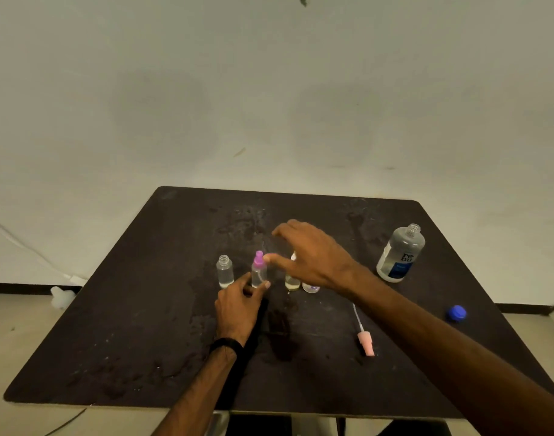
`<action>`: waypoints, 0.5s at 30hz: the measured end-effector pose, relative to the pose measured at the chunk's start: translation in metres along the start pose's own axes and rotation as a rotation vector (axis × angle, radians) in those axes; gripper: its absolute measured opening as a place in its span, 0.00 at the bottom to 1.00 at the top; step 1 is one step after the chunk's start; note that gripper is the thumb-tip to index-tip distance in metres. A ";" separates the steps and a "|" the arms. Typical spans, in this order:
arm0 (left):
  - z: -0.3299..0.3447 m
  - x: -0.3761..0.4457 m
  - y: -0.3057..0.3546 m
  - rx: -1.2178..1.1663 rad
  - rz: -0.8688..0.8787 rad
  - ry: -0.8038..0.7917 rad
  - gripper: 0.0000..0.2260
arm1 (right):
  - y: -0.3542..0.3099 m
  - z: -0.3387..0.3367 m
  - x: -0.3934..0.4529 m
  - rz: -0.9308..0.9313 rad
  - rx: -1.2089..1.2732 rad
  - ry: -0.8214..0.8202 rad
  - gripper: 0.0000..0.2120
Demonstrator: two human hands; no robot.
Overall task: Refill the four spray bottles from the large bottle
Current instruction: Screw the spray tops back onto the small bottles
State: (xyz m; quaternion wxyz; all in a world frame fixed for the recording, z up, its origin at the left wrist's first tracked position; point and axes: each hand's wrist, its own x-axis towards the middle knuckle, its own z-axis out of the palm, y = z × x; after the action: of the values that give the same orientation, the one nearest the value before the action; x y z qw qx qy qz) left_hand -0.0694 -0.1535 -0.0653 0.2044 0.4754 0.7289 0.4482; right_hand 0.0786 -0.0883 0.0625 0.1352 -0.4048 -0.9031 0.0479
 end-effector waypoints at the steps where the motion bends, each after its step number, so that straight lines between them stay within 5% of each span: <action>1: 0.000 -0.001 0.000 -0.009 0.000 -0.002 0.11 | 0.007 -0.008 -0.015 0.040 0.036 0.081 0.25; 5: -0.004 -0.004 -0.004 0.013 0.024 0.001 0.13 | 0.039 -0.014 -0.089 0.288 0.163 0.224 0.14; 9: -0.016 -0.014 -0.008 0.038 0.014 0.047 0.19 | 0.059 0.021 -0.150 0.531 0.173 0.040 0.15; 15: -0.048 -0.023 -0.021 0.038 -0.036 0.121 0.13 | 0.063 0.048 -0.185 0.577 0.186 -0.060 0.14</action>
State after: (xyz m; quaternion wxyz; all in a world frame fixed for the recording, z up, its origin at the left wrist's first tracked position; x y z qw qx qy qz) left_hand -0.1047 -0.1991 -0.0616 0.1587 0.4380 0.7567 0.4586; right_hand 0.2276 -0.1826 -0.0340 0.1257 -0.6290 -0.7461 0.1786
